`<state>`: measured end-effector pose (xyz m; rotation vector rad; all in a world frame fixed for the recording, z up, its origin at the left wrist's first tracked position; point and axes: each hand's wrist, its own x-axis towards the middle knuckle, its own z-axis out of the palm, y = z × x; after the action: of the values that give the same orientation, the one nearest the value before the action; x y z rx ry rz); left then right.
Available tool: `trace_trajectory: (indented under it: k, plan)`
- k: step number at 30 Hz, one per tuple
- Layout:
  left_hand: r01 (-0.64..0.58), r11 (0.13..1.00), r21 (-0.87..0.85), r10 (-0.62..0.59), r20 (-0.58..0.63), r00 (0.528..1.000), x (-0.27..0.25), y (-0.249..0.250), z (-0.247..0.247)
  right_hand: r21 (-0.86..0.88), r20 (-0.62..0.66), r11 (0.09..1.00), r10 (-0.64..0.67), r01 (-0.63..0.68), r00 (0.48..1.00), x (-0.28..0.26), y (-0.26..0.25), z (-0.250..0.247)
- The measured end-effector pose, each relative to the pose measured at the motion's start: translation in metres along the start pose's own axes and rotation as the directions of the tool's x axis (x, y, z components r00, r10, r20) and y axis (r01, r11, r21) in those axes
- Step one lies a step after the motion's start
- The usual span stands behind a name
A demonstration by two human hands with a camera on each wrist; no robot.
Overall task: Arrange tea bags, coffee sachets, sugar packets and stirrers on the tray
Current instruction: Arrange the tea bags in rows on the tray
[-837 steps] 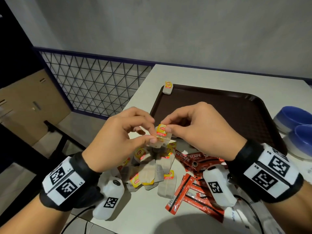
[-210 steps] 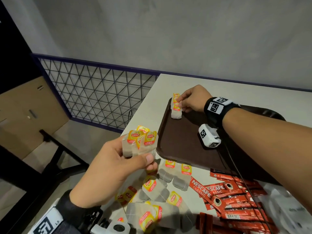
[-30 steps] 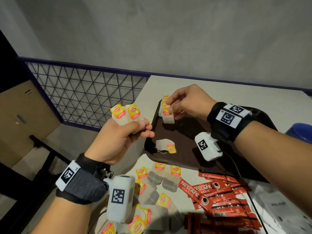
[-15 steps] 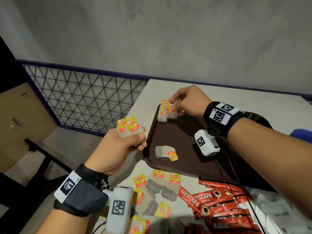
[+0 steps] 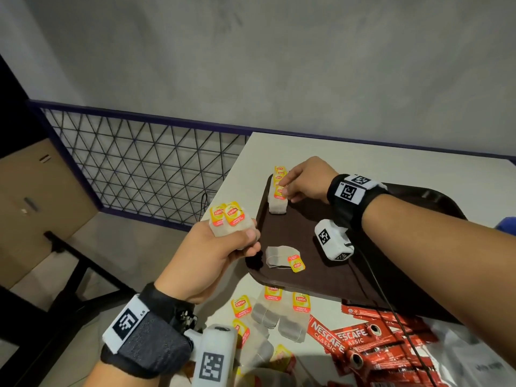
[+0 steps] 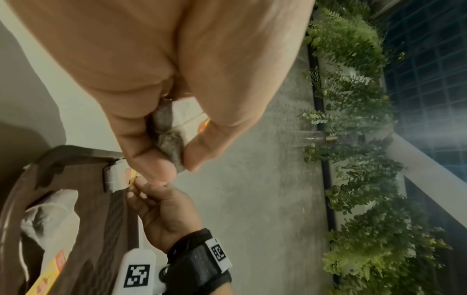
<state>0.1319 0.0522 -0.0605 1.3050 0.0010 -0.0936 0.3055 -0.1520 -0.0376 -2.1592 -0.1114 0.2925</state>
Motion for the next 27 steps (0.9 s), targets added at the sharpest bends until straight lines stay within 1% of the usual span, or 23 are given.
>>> trace_trajectory:
  k: [2,5,8,13,20,25,27]
  plan:
    - [0.006,1.000,0.016,-0.006,0.013,1.000,-0.0009,-0.0014,0.0031,0.028,-0.012,1.000,0.010,-0.010,1.000,0.0020,0.0010,0.0003]
    - [0.005,0.999,0.037,-0.007,0.062,0.998,-0.0023,-0.0025,0.0051,0.058,-0.015,0.998,0.026,-0.025,1.000,0.0032,0.0014,0.0009]
    - [0.008,0.999,0.033,-0.009,0.057,0.998,-0.0020,-0.0028,0.0044,0.054,-0.031,0.999,0.007,-0.006,0.999,0.0050,0.0022,0.0025]
    - [0.006,0.999,0.035,-0.008,0.043,0.999,-0.0015,-0.0033,0.0029,-0.091,-0.106,0.994,-0.073,0.063,0.992,0.0089,0.0048,0.0001]
    - [0.008,0.999,0.034,-0.010,0.058,0.998,-0.0022,-0.0031,0.0041,-0.312,-0.070,0.944,-0.131,0.103,0.989,0.0084,0.0056,0.0023]
    - [0.017,0.999,0.031,-0.019,0.052,0.998,-0.0019,-0.0032,0.0039,-0.373,-0.051,0.920,-0.149,0.119,0.988,0.0090,0.0038,0.0034]
    - [0.022,0.999,0.027,-0.024,0.049,0.999,-0.0017,-0.0036,0.0040,-0.366,-0.067,0.923,-0.151,0.116,0.986,0.0072,0.0036,0.0021]
